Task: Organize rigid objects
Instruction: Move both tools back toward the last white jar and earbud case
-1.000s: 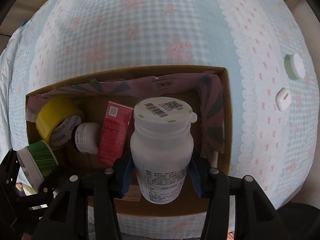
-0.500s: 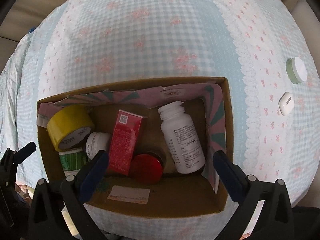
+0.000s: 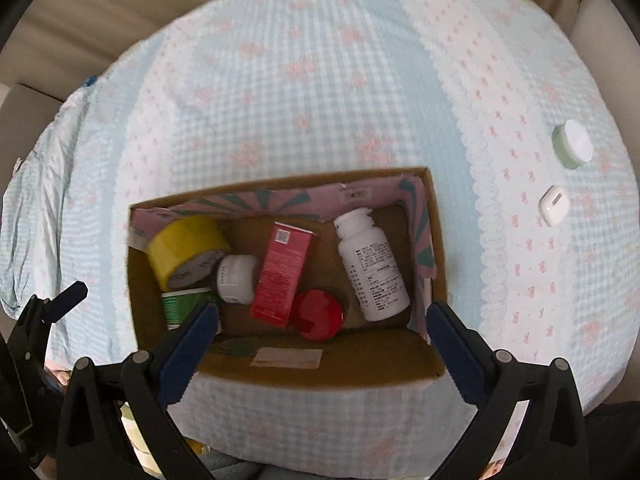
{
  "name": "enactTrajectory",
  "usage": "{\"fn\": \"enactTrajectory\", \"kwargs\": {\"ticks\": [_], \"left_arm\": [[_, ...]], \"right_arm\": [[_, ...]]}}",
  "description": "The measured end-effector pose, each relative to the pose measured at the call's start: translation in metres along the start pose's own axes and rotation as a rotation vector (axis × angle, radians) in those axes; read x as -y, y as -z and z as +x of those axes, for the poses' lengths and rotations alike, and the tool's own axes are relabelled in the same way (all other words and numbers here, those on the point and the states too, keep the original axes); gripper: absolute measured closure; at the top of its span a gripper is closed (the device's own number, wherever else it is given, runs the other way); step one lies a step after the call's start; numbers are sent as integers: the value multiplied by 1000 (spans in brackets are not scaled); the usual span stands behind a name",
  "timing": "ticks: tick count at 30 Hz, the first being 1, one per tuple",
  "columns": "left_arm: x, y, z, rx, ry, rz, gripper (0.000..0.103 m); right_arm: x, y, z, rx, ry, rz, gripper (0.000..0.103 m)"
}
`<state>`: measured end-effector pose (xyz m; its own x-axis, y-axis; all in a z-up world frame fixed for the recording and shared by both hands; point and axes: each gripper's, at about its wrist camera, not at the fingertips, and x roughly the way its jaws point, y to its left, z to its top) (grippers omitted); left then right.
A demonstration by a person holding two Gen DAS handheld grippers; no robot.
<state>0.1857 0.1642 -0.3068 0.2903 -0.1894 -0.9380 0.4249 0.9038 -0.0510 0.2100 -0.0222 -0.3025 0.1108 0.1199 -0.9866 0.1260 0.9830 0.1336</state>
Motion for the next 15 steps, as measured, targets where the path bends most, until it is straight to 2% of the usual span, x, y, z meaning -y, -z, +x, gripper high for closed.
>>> {"fn": "enactTrajectory", "kwargs": {"ticks": [3, 11, 15], "left_arm": [[1, -2, -25, 39, -9, -7, 0], [-2, -9, -91, 115, 20, -51, 0], [10, -15, -115, 159, 2, -51, 0]], "right_arm": [[-6, 8, -23, 32, -17, -2, 0], [-13, 32, -103, 153, 17, 7, 0], [-6, 43, -138, 210, 37, 12, 0]]}}
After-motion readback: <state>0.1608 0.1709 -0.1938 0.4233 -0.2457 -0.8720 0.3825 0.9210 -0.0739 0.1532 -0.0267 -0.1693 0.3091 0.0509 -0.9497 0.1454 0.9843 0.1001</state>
